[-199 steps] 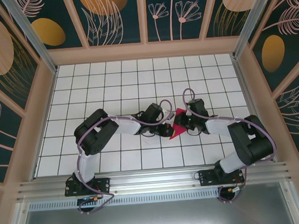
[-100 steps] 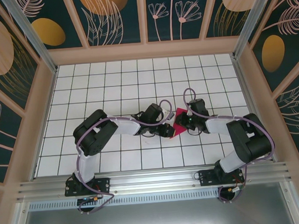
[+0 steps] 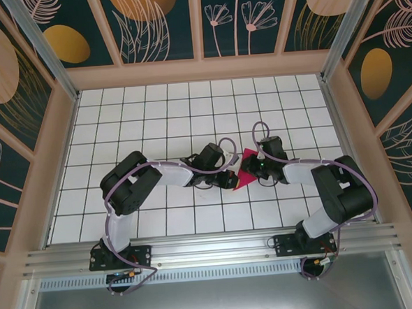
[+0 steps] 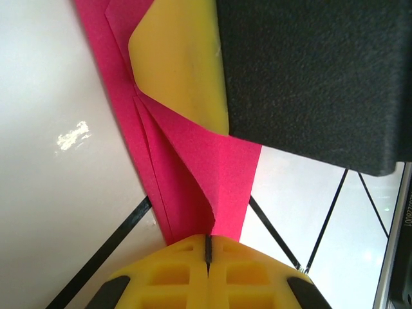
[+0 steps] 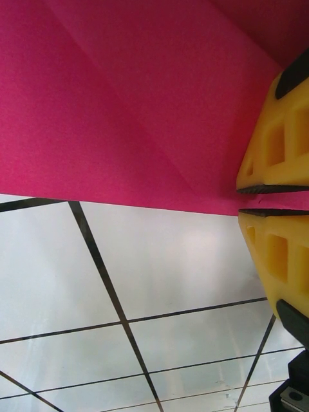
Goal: Fold a paper plane with a square sheet of paper (pick it up from the middle)
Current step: Fourth fold the wing at the center of the table.
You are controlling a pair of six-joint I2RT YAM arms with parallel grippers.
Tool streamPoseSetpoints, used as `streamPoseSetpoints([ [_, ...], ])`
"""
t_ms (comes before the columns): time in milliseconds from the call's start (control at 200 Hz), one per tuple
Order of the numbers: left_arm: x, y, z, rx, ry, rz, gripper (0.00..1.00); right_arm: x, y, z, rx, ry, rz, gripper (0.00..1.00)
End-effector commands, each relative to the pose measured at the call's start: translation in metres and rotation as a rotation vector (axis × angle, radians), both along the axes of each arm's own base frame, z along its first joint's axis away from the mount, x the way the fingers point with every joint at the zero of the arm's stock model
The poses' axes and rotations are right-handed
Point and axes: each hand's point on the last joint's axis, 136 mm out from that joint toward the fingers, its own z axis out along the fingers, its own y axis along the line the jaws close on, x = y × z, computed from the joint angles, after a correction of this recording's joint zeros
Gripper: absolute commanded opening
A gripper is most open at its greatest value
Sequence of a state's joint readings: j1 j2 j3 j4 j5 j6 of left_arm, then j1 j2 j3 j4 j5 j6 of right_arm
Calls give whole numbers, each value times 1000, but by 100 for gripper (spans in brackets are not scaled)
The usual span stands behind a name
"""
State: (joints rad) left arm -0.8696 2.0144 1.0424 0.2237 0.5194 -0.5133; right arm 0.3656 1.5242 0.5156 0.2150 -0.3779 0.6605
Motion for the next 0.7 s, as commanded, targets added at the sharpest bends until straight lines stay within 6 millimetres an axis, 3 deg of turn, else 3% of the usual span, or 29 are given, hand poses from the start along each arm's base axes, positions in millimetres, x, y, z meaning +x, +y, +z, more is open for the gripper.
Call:
streamPoseSetpoints([
  [0,4,13,-5,28,15,69,0,11,3,15,18,-49,13,20],
  [185,4,15,-10,23,58,97,0,15,-3,31,-3,-97,-5,22],
  [696,3,10,-10,-5,103,96,0,14,-8,8,-27,-33,-18,21],
])
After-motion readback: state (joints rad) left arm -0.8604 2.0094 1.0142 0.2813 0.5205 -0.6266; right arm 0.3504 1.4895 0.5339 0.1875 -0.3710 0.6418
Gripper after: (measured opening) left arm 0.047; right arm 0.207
